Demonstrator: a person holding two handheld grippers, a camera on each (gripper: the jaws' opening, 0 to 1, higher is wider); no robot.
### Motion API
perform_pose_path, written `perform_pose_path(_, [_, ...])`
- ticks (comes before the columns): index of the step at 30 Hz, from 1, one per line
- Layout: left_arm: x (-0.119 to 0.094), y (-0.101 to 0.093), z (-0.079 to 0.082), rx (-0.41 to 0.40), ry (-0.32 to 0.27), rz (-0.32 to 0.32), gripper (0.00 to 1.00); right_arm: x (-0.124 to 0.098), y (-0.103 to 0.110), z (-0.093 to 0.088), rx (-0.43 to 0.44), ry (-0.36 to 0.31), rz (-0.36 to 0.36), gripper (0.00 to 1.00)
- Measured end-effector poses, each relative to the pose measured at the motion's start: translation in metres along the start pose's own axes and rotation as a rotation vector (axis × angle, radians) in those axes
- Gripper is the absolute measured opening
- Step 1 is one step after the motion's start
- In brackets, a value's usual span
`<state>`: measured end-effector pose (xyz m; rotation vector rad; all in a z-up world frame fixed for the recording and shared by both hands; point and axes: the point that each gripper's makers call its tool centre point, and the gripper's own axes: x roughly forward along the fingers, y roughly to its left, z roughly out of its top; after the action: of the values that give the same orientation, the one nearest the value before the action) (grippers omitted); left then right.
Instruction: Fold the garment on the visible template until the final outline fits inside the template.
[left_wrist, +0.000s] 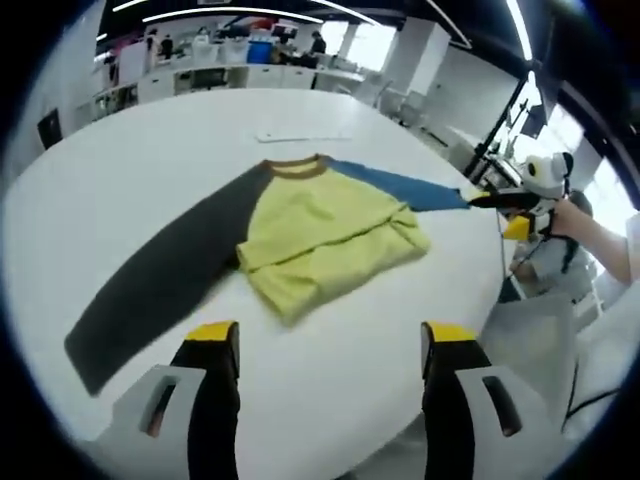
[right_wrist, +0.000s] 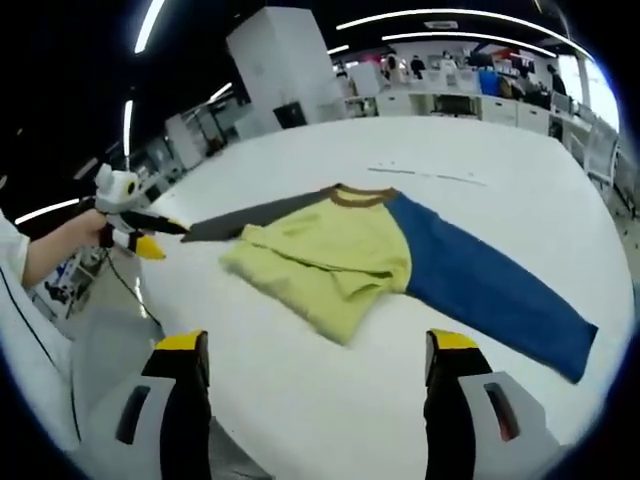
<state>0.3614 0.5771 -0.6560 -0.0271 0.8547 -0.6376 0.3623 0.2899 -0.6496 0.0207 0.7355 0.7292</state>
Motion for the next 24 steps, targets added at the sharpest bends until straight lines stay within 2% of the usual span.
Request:
perform_pose_path(8, [-0.013,-0.014,0.002,-0.019,-0.035,-0.015,0.77,-0.017,0.008,-0.003,-0.007,-0.014,-0.007,0.93])
perform_pose_path(18, [-0.033,-0.029,-0.006,-0.02,-0.06,-0.012,0.83,-0.034,0.017,-0.003,-0.009,-0.031,-0.002,0.99])
perform_pose_path(24, [-0.044,-0.039,-0.014,-0.025,-0.067,-0.013,0.87,-0.043,0.027,-0.005,-0.005,-0.031,0.012,1.0])
